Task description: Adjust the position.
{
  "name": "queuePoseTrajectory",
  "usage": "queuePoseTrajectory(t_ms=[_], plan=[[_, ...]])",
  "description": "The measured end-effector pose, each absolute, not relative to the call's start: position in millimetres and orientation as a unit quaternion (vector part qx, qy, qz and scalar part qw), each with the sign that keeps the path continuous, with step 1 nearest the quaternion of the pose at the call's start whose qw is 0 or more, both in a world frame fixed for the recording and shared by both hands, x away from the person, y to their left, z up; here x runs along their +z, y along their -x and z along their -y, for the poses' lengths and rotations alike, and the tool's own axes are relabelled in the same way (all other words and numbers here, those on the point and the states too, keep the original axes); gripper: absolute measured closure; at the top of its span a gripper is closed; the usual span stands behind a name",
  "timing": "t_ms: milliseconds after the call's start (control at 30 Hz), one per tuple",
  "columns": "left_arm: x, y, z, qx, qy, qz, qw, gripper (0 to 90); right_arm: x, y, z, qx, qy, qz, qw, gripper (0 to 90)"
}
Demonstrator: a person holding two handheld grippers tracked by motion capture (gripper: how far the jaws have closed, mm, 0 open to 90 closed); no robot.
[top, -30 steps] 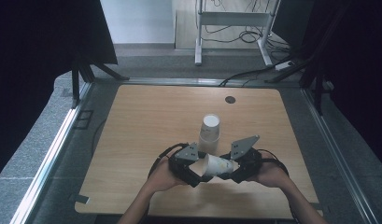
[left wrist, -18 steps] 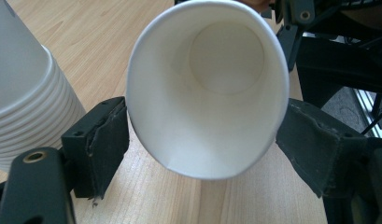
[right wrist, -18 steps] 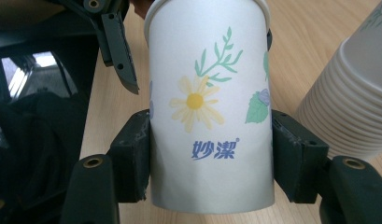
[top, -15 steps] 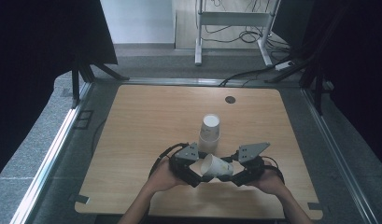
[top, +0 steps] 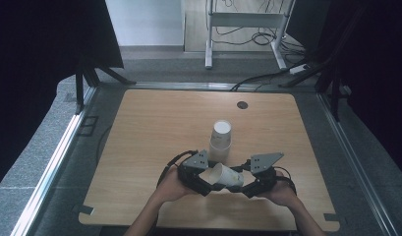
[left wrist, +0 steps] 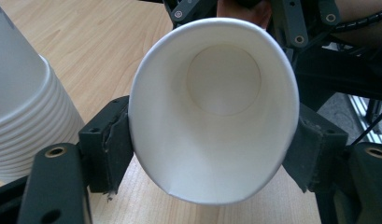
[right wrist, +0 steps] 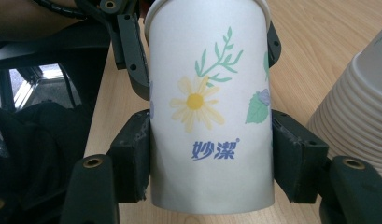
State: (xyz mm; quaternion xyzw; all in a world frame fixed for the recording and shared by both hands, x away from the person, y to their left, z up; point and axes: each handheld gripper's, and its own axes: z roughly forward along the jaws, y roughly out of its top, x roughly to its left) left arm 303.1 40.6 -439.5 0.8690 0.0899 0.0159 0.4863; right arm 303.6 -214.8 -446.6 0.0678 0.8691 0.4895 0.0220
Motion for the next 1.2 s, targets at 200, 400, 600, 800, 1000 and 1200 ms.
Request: queuePoseTrajectory(t_ms=[200,400,600,800,1000,1200], plan=[[-439.0,-302.9,-41.5,0.017,-0.87,-0.088,0.485,27.8,-445.3,-304.7,213.8,0.486,-0.066,-0.871,0.019,36.9],[-438.4,-302.6,-41.9,0.019,-0.87,-0.085,0.485,29.3,-444.3,-305.8,213.0,0.479,-0.065,-0.875,0.015,36.3],[-437.0,-302.4,-41.7,0.02,-0.871,-0.081,0.484,31.5,-442.2,-307.1,211.9,0.47,-0.065,-0.88,0.017,34.7],[-437.1,-302.0,-41.8,0.022,-0.872,-0.079,0.483,32.2,-441.4,-307.3,210.9,0.465,-0.065,-0.883,0.019,34.3],[-436.9,-301.8,-42.2,0.024,-0.872,-0.078,0.483,32.7,-440.2,-307.7,210.5,0.459,-0.065,-0.886,0.019,32.4],[-436.1,-302.5,-42.8,0.028,-0.876,-0.076,0.475,32.7,-432.5,-308.5,211.6,0.436,-0.067,-0.897,0.018,23.5]])
